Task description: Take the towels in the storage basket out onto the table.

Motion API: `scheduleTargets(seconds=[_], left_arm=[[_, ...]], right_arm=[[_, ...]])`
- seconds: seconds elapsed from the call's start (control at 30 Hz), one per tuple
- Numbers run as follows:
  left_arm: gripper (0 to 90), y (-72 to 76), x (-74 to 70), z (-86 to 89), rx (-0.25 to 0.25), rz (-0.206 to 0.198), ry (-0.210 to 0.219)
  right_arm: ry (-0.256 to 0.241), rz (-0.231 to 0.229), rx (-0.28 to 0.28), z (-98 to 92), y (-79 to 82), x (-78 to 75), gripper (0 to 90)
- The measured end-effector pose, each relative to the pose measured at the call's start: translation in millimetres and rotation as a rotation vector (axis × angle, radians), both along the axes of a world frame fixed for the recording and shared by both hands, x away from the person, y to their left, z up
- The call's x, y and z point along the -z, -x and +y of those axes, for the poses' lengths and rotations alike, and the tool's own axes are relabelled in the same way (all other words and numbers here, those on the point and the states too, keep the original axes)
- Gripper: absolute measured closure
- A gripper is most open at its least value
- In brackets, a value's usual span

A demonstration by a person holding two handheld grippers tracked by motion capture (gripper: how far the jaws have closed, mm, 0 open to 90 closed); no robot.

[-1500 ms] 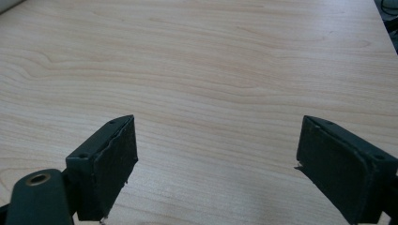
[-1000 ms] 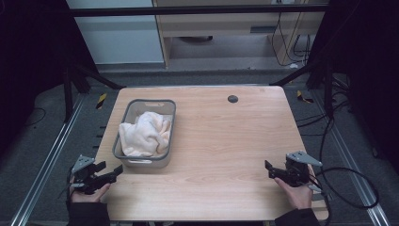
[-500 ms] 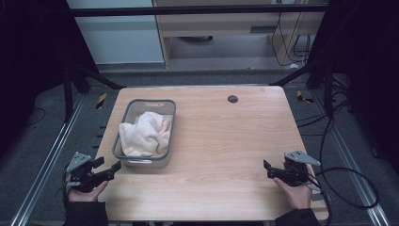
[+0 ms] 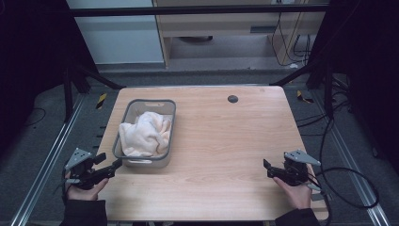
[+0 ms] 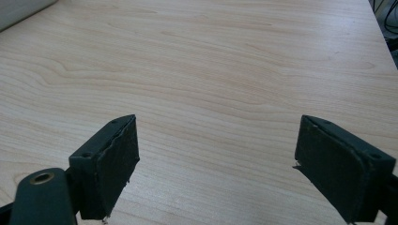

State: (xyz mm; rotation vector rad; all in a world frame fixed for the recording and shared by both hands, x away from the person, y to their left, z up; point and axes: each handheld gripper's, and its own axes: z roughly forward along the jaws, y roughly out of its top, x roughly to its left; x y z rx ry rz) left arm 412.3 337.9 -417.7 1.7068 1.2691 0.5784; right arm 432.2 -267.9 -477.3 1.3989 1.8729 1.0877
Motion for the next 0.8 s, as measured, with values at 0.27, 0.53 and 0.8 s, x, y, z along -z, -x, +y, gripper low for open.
scheduleTargets(seconds=[0.27,0.53,0.8], left_arm=[[25.5,-3.4,-7.4,-2.4,0.014,-0.001,-0.009],[24.4,-14.5,-18.9,-11.9,0.049,-0.001,-0.020],[23.8,-26.3,-31.8,-21.0,0.076,-0.007,-0.038]], right_arm=[[-0.011,0.010,-0.003,1.2,0.4,0.0,14.0],[-0.003,0.007,-0.006,1.1,-0.7,0.9,14.0],[-0.003,0.015,-0.011,2.1,-1.3,1.1,13.7]])
